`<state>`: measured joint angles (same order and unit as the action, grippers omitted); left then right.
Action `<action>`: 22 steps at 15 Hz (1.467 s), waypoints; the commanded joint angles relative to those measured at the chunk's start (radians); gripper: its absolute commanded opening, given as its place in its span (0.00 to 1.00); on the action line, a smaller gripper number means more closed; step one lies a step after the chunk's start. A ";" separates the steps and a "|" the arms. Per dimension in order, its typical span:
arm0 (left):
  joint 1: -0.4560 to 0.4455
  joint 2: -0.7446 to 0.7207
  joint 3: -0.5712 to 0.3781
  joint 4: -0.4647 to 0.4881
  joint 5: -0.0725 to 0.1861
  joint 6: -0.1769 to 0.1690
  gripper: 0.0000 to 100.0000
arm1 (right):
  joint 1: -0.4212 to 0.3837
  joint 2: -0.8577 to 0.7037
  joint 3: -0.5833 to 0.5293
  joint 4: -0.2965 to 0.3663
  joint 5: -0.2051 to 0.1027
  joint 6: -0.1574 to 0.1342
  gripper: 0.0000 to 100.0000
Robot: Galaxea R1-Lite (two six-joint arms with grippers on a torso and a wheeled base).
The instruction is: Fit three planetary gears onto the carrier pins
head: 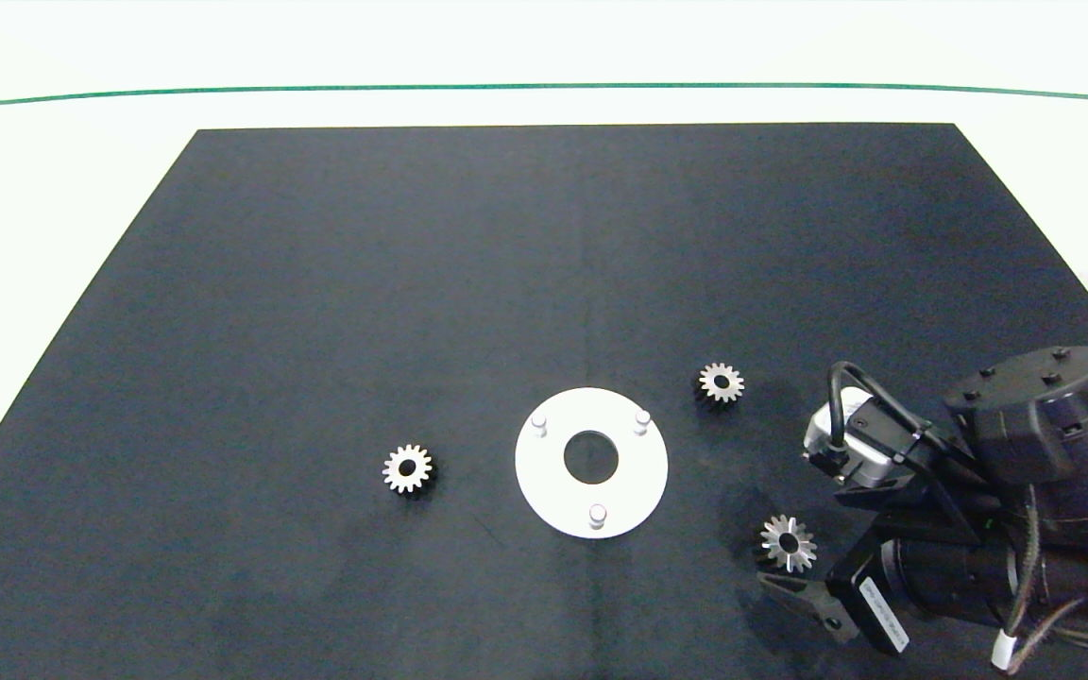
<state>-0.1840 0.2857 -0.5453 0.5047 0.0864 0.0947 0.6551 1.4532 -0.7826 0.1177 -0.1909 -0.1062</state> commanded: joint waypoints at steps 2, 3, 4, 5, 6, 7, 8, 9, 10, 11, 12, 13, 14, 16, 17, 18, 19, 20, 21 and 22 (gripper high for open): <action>0.000 0.000 0.001 0.003 0.001 0.000 1.00 | 0.003 0.075 0.017 -0.056 0.002 0.000 1.00; 0.000 0.000 0.002 0.003 0.001 0.000 1.00 | 0.003 0.088 0.022 -0.078 0.002 0.000 0.98; 0.000 0.000 0.002 0.003 0.001 0.000 1.00 | 0.003 0.099 0.028 -0.098 0.002 0.000 0.97; -0.002 0.001 0.001 0.003 0.001 0.000 1.00 | 0.003 0.105 0.032 -0.115 0.001 0.000 0.94; -0.002 0.003 0.001 0.003 0.001 0.000 1.00 | 0.003 0.108 0.034 -0.119 0.001 0.000 0.92; -0.002 0.004 0.001 0.003 0.001 0.000 1.00 | 0.003 0.108 0.034 -0.119 0.001 0.002 0.91; -0.002 0.004 -0.001 0.003 0.001 0.000 1.00 | 0.003 0.108 0.034 -0.119 0.001 0.000 0.88; -0.002 0.006 -0.001 0.002 0.000 0.000 1.00 | 0.003 0.105 0.034 -0.118 -0.002 0.000 0.86; -0.002 0.006 -0.001 0.003 0.000 0.000 1.00 | 0.003 0.102 0.034 -0.118 -0.002 0.000 0.85; -0.003 0.004 -0.001 0.003 0.000 0.000 1.00 | 0.003 0.099 0.034 -0.118 -0.002 0.000 0.82; -0.002 0.003 -0.002 0.003 0.000 0.000 1.00 | 0.003 0.099 0.034 -0.118 -0.002 0.000 0.80; -0.002 0.001 -0.002 0.003 0.000 0.000 1.00 | 0.003 0.098 0.034 -0.116 -0.002 0.000 0.79; -0.002 0.003 -0.001 0.003 0.000 0.000 1.00 | 0.003 0.098 0.034 -0.115 -0.002 0.000 0.76; -0.002 0.004 -0.002 0.003 0.000 0.000 1.00 | 0.001 0.101 0.034 -0.115 0.001 0.002 0.73; -0.002 0.004 -0.002 0.003 0.000 0.000 1.00 | 0.001 0.101 0.034 -0.115 0.001 0.002 0.70; -0.003 0.004 -0.002 0.003 0.000 0.000 1.00 | 0.001 0.102 0.034 -0.116 0.001 0.003 0.68; -0.002 0.004 -0.002 0.003 0.000 0.000 1.00 | 0.001 0.104 0.034 -0.116 0.002 0.003 0.67; -0.002 0.004 -0.001 0.003 0.000 0.000 1.00 | 0.001 0.105 0.034 -0.115 0.002 0.003 0.64; -0.003 0.004 -0.002 0.003 0.000 0.000 1.00 | 0.001 0.107 0.042 -0.118 0.002 0.003 0.62; -0.003 0.006 -0.002 0.003 0.000 0.000 1.00 | 0.003 0.105 0.046 -0.119 0.002 0.003 0.61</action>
<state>-0.1862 0.2891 -0.5470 0.5047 0.0851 0.0947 0.6562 1.5577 -0.7409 -0.0004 -0.1870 -0.1019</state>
